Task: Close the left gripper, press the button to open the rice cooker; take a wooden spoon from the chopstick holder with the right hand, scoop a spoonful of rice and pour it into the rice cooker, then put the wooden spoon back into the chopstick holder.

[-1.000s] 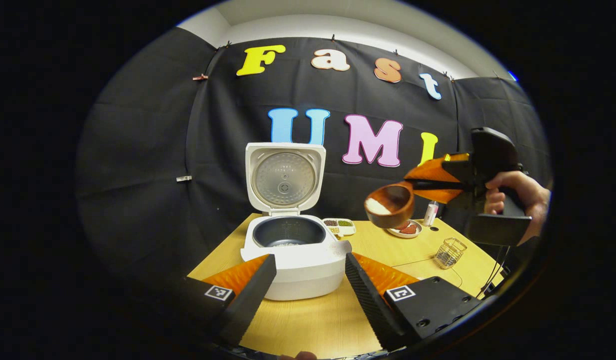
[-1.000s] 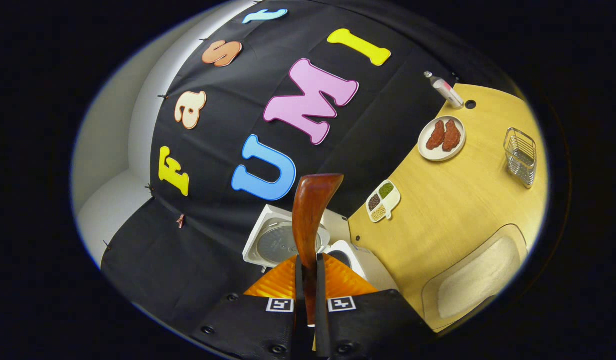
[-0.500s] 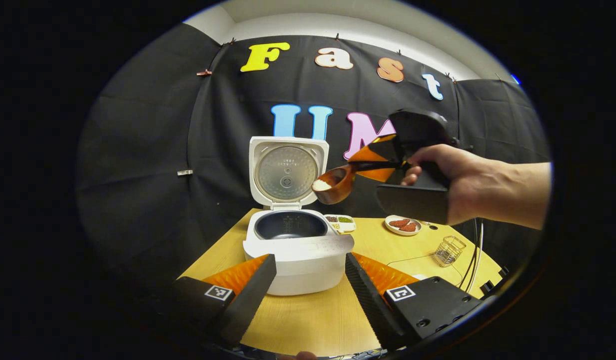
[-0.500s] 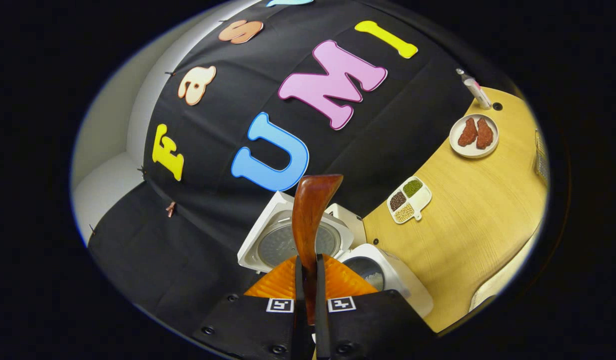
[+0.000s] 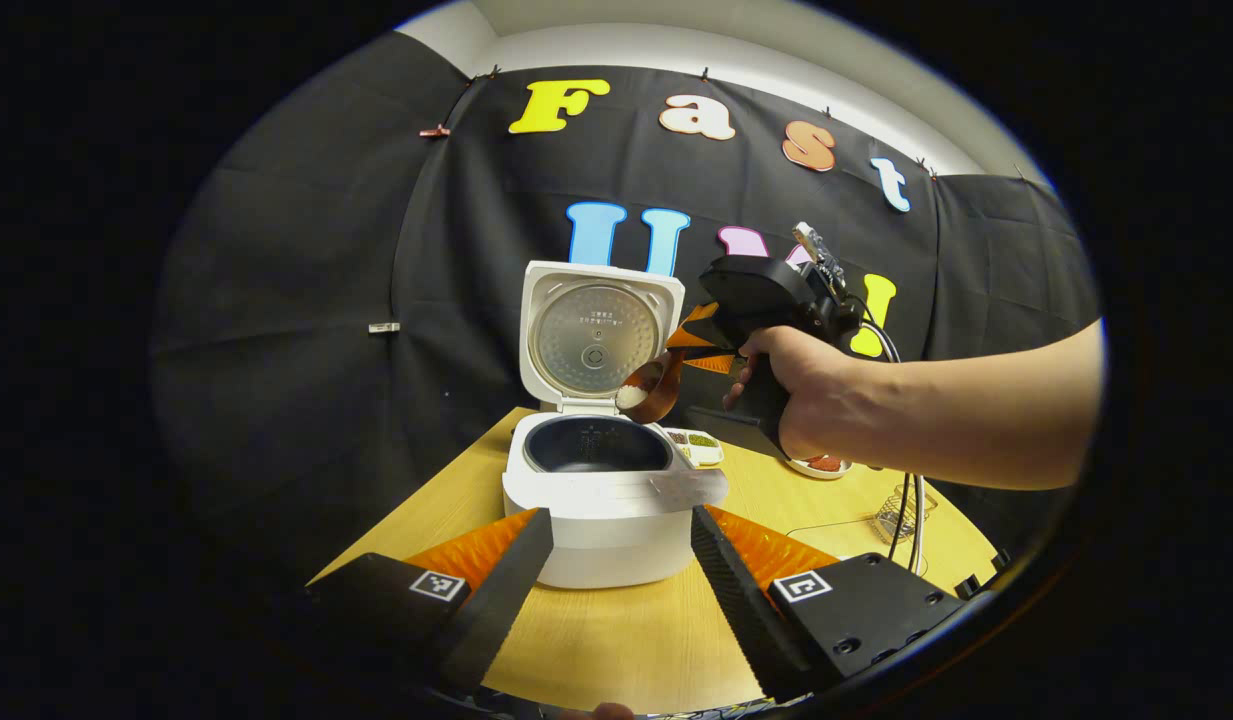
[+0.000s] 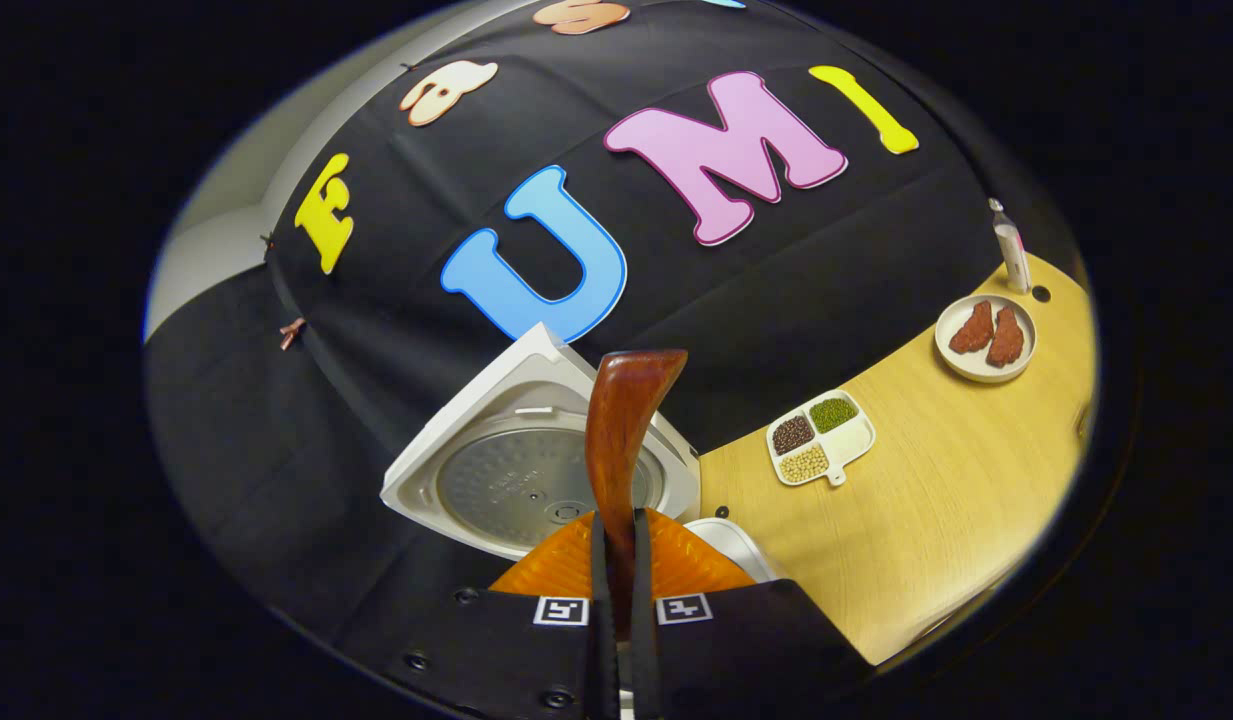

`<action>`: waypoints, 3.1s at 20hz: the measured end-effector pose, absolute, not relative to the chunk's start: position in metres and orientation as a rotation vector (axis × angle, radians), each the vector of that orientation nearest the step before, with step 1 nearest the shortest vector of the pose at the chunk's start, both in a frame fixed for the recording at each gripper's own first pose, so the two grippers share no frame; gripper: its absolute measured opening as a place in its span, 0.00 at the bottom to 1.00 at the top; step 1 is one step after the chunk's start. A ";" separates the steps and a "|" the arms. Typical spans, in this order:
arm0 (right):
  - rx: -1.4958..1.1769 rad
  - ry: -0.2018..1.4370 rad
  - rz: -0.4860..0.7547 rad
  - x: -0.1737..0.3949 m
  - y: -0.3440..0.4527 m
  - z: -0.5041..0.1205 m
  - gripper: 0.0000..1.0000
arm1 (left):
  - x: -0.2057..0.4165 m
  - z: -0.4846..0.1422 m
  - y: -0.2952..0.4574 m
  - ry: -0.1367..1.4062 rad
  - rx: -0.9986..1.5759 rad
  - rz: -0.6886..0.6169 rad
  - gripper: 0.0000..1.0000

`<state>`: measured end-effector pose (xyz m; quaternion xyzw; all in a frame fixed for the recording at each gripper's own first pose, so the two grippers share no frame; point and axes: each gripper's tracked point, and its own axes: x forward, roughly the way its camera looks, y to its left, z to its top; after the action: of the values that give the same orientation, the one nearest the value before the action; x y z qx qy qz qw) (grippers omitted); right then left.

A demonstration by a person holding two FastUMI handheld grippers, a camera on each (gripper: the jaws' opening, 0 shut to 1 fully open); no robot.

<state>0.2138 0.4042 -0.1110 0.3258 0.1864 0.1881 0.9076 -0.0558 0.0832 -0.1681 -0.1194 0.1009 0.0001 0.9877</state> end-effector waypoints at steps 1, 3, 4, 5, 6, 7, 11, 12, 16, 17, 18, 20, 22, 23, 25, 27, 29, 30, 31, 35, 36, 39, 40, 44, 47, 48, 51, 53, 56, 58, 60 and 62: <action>0.648 0.374 0.392 0.217 0.407 -0.112 0.10 | -0.055 -0.170 0.083 0.204 -0.236 0.001 0.95; 0.596 0.358 0.402 0.219 0.411 -0.111 0.10 | -0.054 -0.172 0.087 0.205 -0.190 0.010 0.96; 0.563 0.350 0.407 0.219 0.413 -0.111 0.10 | -0.052 -0.172 0.087 0.205 -0.174 0.007 0.96; 0.527 0.342 0.413 0.220 0.415 -0.111 0.10 | -0.052 -0.173 0.087 0.205 -0.172 0.002 0.95; 0.489 0.330 0.420 0.221 0.417 -0.111 0.10 | -0.052 -0.173 0.087 0.206 -0.179 -0.002 0.96; 0.452 0.321 0.428 0.221 0.420 -0.111 0.10 | -0.051 -0.173 0.087 0.207 -0.187 -0.004 0.96; 0.326 0.295 0.461 0.219 0.430 -0.115 0.10 | -0.053 -0.181 0.092 0.224 -0.207 0.010 0.95; 0.298 0.292 0.474 0.217 0.433 -0.116 0.10 | -0.054 -0.181 0.094 0.225 -0.210 0.012 0.95; 0.176 0.246 0.489 0.212 0.436 -0.113 0.10 | -0.053 -0.185 0.100 0.234 -0.207 0.024 0.95; 0.142 0.232 0.503 0.211 0.440 -0.111 0.10 | -0.054 -0.185 0.101 0.234 -0.207 0.027 0.96; 0.106 0.221 0.518 0.208 0.444 -0.110 0.10 | -0.055 -0.185 0.101 0.235 -0.207 0.029 0.96; 0.032 0.195 0.553 0.202 0.452 -0.109 0.10 | -0.055 -0.187 0.100 0.240 -0.208 0.029 0.96; -0.054 0.160 0.591 0.195 0.461 -0.106 0.10 | -0.054 -0.188 0.098 0.241 -0.211 0.026 0.96; -0.106 0.137 0.610 0.191 0.466 -0.104 0.10 | -0.054 -0.187 0.097 0.240 -0.210 0.025 0.96; -0.223 0.077 0.643 0.181 0.475 -0.099 0.10 | -0.053 -0.184 0.096 0.237 -0.201 0.024 0.96; -0.314 0.024 0.680 0.171 0.486 -0.097 0.10 | -0.053 -0.186 0.098 0.236 -0.201 0.030 0.95; -0.344 0.013 0.711 0.163 0.493 -0.101 0.10 | -0.054 -0.188 0.099 0.238 -0.212 0.036 0.96; -0.365 0.008 0.721 0.161 0.496 -0.103 0.10 | -0.055 -0.188 0.100 0.239 -0.213 0.040 0.95; -0.397 -0.001 0.728 0.159 0.499 -0.103 0.10 | -0.055 -0.187 0.101 0.238 -0.212 0.042 0.95; -0.490 -0.017 0.757 0.151 0.506 -0.113 0.10 | -0.054 -0.188 0.104 0.240 -0.212 0.051 0.95; -0.481 -0.006 0.747 0.153 0.504 -0.112 0.10 | -0.054 -0.188 0.104 0.240 -0.212 0.052 0.96; -0.353 0.058 0.702 0.159 0.498 -0.112 0.10 | -0.055 -0.187 0.104 0.236 -0.207 0.057 0.96; -0.284 0.098 0.688 0.161 0.493 -0.113 0.10 | -0.055 -0.186 0.104 0.236 -0.208 0.059 0.95; 0.021 0.281 0.617 0.174 0.465 -0.117 0.10 | -0.059 -0.182 0.100 0.230 -0.205 0.057 0.95; 0.289 0.389 0.555 0.182 0.445 -0.115 0.10 | -0.063 -0.177 0.096 0.223 -0.188 0.058 0.95; 0.365 0.412 0.542 0.184 0.437 -0.112 0.10 | -0.064 -0.174 0.095 0.218 -0.188 0.056 0.95; 0.589 0.437 0.518 0.182 0.409 -0.093 0.10 | -0.066 -0.168 0.088 0.213 -0.191 0.051 0.95; 0.715 0.435 0.494 0.180 0.384 -0.083 0.10 | -0.066 -0.163 0.083 0.206 -0.182 0.049 0.95; 0.820 0.409 0.458 0.178 0.336 -0.070 0.10 | -0.063 -0.153 0.070 0.193 -0.166 0.029 0.95; 0.848 0.369 0.433 0.176 0.294 -0.060 0.10 | -0.060 -0.147 0.064 0.189 -0.175 0.014 0.95; 0.873 0.336 0.399 0.174 0.251 -0.058 0.10 | -0.057 -0.142 0.056 0.187 -0.183 -0.001 0.96; 0.891 0.304 0.364 0.172 0.210 -0.055 0.10 | -0.052 -0.135 0.044 0.180 -0.165 -0.018 0.95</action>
<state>0.1718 0.2099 -0.0551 0.4270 0.1458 0.1741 0.8753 -0.0521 0.0437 -0.1348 -0.0824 0.0898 -0.0090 0.9925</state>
